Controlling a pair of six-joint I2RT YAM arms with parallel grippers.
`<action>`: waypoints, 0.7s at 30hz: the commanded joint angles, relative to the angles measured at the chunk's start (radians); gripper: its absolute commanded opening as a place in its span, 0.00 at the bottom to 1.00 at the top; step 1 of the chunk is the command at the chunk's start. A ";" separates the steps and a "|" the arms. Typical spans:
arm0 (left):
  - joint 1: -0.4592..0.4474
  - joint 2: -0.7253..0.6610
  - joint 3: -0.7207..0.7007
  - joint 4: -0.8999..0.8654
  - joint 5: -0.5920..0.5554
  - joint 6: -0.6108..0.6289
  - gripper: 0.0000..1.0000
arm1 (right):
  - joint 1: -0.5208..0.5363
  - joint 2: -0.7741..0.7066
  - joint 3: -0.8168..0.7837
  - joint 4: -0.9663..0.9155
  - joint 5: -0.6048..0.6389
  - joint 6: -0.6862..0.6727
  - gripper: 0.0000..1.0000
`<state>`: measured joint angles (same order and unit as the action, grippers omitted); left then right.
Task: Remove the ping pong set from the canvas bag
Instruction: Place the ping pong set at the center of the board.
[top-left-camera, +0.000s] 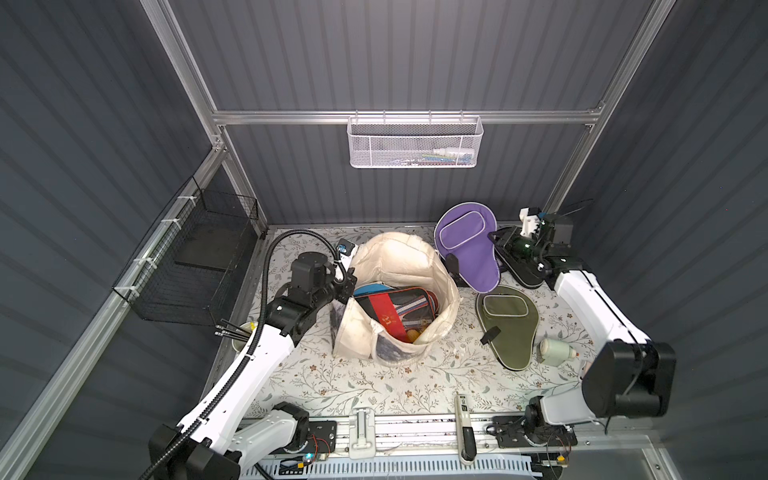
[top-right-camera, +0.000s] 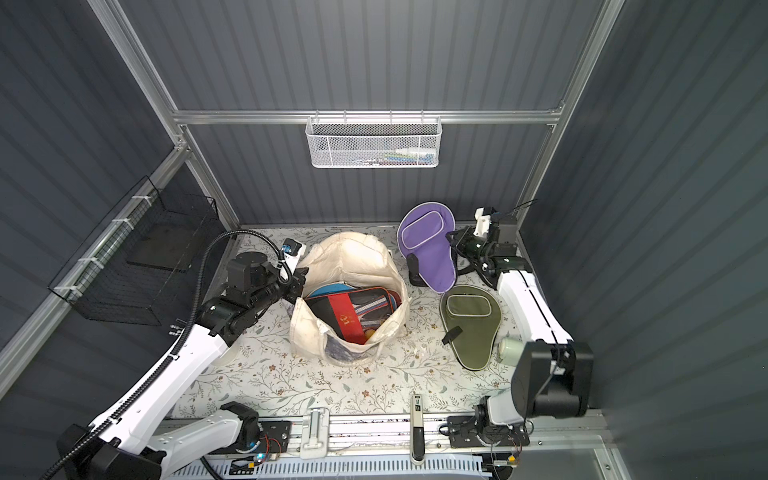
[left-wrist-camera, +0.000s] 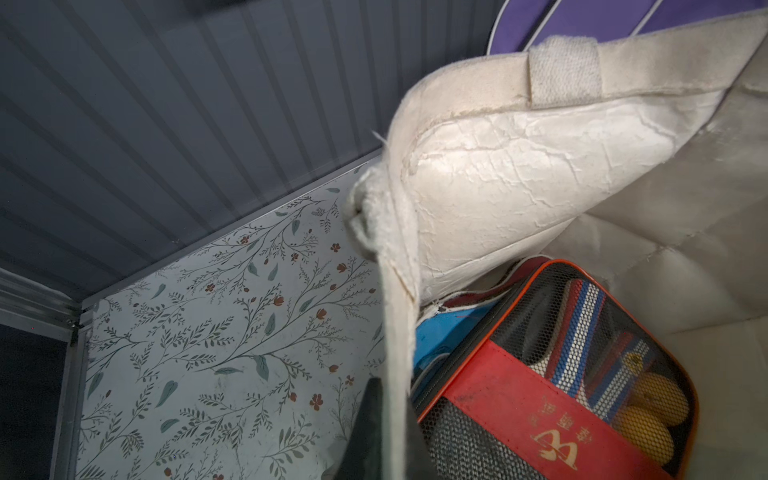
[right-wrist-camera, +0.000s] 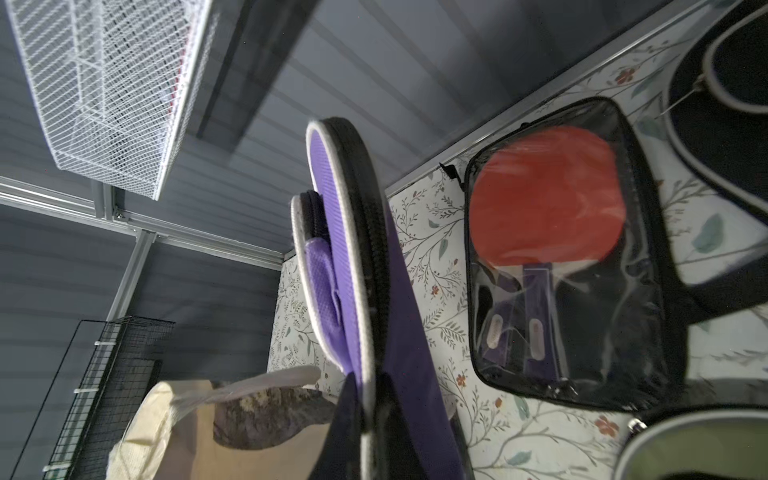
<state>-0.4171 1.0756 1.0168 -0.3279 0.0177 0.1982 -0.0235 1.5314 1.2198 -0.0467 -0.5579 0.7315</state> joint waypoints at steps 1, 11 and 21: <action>0.008 -0.007 0.077 0.057 -0.005 0.008 0.00 | 0.011 0.124 0.078 0.225 -0.052 0.114 0.00; 0.008 0.023 0.117 0.019 0.002 -0.012 0.00 | 0.147 0.522 0.374 0.414 0.055 0.298 0.00; 0.008 0.029 0.141 -0.010 0.002 -0.008 0.00 | 0.247 0.757 0.523 0.507 0.197 0.429 0.00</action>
<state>-0.4160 1.1282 1.0878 -0.4011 0.0181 0.1875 0.2123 2.2612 1.6939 0.3782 -0.4156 1.1042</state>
